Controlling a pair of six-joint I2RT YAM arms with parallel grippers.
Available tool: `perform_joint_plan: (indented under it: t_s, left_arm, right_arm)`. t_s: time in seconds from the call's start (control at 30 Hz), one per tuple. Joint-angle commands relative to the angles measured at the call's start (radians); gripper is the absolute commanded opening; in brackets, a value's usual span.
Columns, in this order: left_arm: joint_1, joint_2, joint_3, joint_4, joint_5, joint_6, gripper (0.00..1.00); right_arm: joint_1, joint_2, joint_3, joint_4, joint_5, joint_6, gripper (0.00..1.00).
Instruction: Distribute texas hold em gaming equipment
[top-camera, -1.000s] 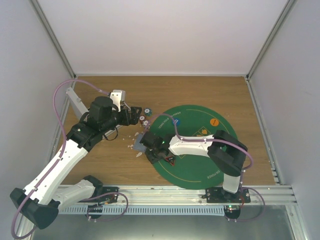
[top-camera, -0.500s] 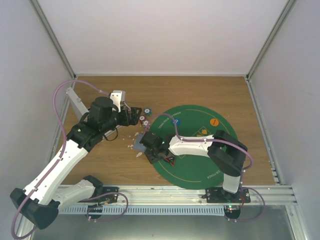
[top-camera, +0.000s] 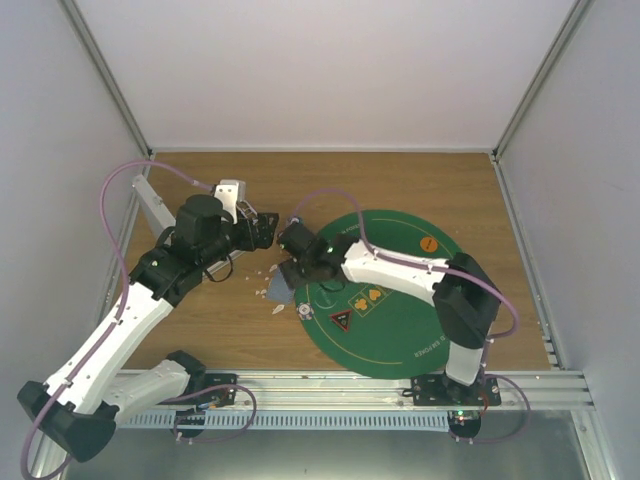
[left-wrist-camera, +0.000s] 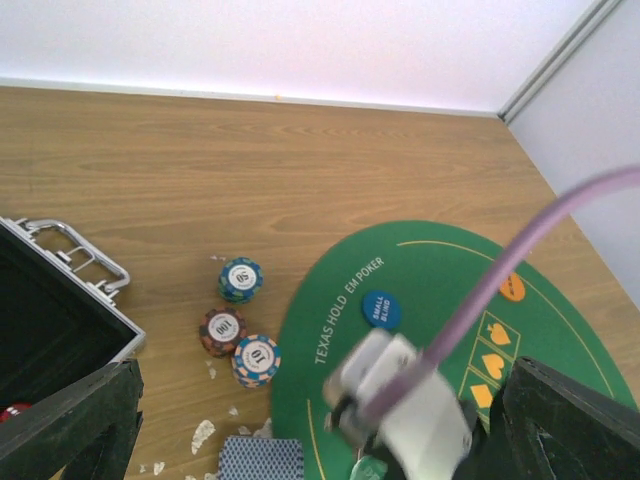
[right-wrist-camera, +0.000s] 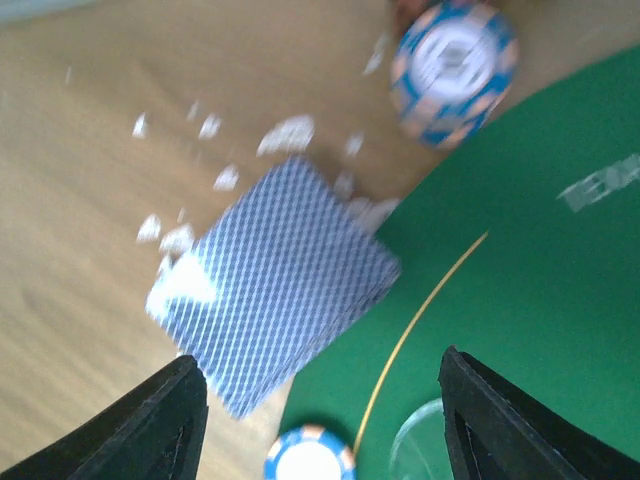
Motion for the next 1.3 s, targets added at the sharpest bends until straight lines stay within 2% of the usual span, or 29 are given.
perform_joint_plan:
  t_s: [0.0, 0.27, 0.57, 0.97, 1.27]
  left_arm:
    - [0.011, -0.017, 0.019, 0.025, -0.052, 0.025, 0.99]
    - [0.018, 0.0, 0.028, 0.041, -0.047, 0.037, 0.99]
    - [0.026, 0.005, 0.021, 0.048, -0.044, 0.046, 0.99]
    - [0.037, 0.007, 0.011, 0.055, -0.033, 0.045, 0.99]
    - [0.04, 0.01, 0.005, 0.065, -0.019, 0.045, 0.99]
  right_arm:
    - [-0.095, 0.066, 0.099, -0.04, 0.014, -0.006, 0.65]
    - [-0.161, 0.231, 0.303, -0.091, 0.029, -0.064, 0.74]
    - [-0.173, 0.337, 0.412, -0.116, 0.001, -0.107, 0.78]
    - [-0.179, 0.433, 0.512, -0.152, -0.002, -0.122, 0.68]
    - [-0.181, 0.453, 0.517, -0.157, 0.003, -0.123, 0.65]
